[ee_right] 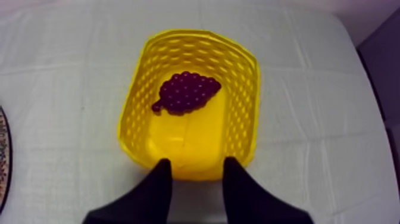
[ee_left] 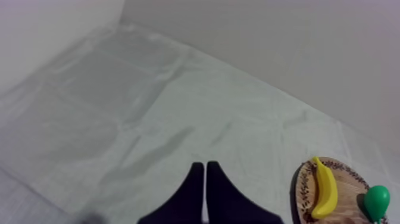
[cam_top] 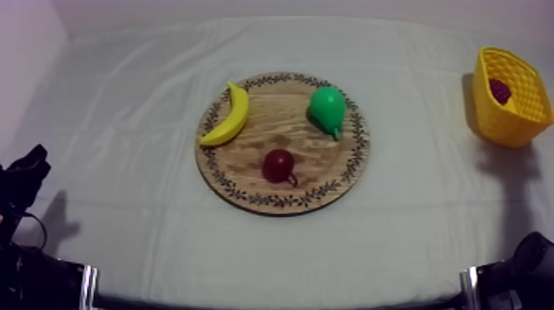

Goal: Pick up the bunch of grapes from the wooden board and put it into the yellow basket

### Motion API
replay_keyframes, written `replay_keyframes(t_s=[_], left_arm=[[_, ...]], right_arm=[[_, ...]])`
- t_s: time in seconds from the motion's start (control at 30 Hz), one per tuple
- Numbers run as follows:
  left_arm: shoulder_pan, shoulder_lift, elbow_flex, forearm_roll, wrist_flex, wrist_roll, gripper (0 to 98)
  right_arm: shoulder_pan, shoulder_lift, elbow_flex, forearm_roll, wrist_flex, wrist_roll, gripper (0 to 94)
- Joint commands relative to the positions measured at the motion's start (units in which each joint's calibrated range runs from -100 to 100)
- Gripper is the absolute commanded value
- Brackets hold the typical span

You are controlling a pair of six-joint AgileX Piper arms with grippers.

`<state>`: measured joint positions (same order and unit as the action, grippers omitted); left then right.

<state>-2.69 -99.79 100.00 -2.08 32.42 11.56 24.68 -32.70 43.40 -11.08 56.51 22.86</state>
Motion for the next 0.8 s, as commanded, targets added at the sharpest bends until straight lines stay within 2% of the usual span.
replay_keyframes(t_s=[0.0,0.17,0.3,0.43,0.77], left_arm=[[-0.03,0.05,0.0,0.0,-0.01,-0.01,0.1],[-0.03,0.05,0.0,0.0,-0.01,-0.01,0.1],[-0.03,0.05,0.0,0.0,-0.01,-0.01,0.1],[-0.03,0.05,0.0,0.0,-0.01,-0.01,0.1],[-0.03,0.05,0.0,0.0,-0.01,-0.01,0.1]], right_arm=[[-1.92,-6.55,4.12,1.21,-1.72,-2.24,22.7],[-6.27,-14.9,11.95,3.54,-6.56,-6.4,17.6],[-8.94,-22.21,19.65,4.21,-12.9,-8.85,9.1],[-12.47,-31.49,28.7,6.23,-17.92,-12.15,2.7],[-21.63,-51.8,44.82,12.47,-18.08,-19.83,0.6]])
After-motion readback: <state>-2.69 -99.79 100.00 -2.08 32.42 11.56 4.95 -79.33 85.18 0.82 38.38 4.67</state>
